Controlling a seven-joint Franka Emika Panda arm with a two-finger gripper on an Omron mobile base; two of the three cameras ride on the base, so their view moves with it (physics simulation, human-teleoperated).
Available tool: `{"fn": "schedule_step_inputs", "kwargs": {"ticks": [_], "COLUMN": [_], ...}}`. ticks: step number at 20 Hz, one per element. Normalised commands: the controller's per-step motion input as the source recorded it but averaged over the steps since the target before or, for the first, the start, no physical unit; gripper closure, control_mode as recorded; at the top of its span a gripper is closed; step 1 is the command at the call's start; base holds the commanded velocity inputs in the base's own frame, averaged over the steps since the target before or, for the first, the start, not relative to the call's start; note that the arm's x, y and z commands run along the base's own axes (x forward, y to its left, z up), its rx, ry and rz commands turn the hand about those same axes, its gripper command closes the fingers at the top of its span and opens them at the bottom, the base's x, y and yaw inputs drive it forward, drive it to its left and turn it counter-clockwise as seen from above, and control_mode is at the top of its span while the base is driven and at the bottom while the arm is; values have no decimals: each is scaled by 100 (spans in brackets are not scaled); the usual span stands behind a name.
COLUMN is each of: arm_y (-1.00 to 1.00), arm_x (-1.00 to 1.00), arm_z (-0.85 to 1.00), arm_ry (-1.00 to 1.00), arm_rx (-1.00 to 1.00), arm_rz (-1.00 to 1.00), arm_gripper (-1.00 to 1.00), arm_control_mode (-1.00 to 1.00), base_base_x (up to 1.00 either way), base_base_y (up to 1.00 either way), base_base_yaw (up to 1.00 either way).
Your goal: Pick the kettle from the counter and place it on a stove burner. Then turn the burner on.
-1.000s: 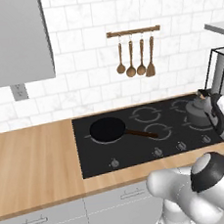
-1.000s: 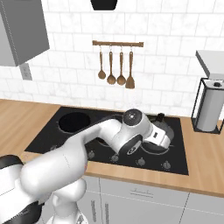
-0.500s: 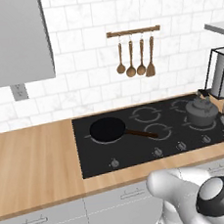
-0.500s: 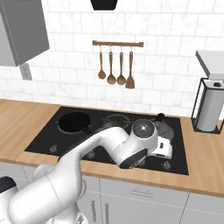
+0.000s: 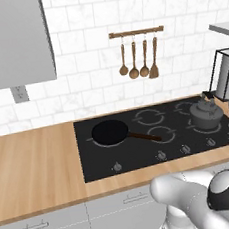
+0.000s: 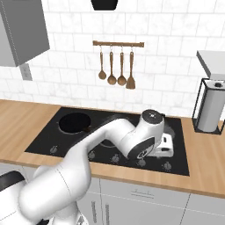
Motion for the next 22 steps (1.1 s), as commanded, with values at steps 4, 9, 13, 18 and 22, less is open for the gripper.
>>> {"fn": "schedule_step_inputs", "kwargs": {"ticks": [4,9,13,18,22], "arm_y": [-38,-47,-8,-2,0], "arm_x": [-4,-5,5,0,12], "arm_z": [-19,-23,-21,-9,-39], "arm_ry": [11,0,0,1,2], "arm_rx": [0,0,0,0,0], "arm_rz": [5,0,0,0,0], "arm_gripper": [-100,-100,-100,-100,-100], "arm_control_mode": [-100,-100,-100,-100,-100], "base_base_x": [0,0,0,0,0], "base_base_y": [0,0,0,0,0], "base_base_yaw": [0,0,0,0,0]}}
